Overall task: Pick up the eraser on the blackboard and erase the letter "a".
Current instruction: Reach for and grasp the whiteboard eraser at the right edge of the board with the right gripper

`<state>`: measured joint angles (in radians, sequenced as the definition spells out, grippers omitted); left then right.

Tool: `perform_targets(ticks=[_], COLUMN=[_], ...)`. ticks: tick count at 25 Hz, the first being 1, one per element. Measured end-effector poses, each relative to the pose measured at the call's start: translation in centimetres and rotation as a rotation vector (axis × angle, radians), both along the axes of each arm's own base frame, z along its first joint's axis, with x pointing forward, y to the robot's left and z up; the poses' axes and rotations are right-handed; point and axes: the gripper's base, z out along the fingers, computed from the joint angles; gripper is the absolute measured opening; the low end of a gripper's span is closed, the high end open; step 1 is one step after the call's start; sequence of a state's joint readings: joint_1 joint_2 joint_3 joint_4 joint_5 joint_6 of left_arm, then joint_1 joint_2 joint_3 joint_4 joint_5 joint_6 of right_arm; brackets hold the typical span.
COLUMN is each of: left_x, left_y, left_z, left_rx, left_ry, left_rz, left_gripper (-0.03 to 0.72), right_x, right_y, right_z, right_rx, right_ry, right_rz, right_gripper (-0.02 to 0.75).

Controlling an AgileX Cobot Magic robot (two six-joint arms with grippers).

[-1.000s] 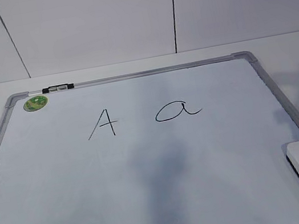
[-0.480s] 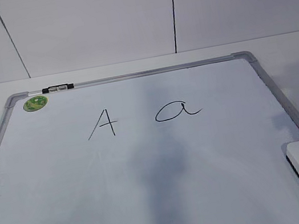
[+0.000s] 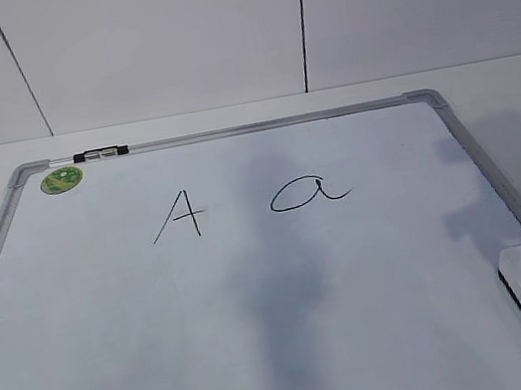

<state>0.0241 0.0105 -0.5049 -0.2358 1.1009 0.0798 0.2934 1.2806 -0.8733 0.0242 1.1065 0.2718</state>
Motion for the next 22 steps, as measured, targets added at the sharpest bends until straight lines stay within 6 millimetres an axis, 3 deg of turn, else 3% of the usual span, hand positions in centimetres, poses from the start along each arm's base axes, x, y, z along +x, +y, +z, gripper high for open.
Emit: perform_targets(ticks=[6,22], left_x=[0.0,0.0], left_y=[0.0,0.0], left_z=[0.0,0.0], left_rx=[0.0,0.0], left_ry=[0.0,0.0], left_rz=[0.0,0.0], left_gripper=[0.239,0.239], right_x=[0.2,2.4], right_y=[0.0,-0.1], right_z=[-2.6,-5.4], right_rx=[-0.022,-0.067], right_ry=[0.063,0.066], right_rz=[-0.001,0.012], right_gripper=[0.592,0.595])
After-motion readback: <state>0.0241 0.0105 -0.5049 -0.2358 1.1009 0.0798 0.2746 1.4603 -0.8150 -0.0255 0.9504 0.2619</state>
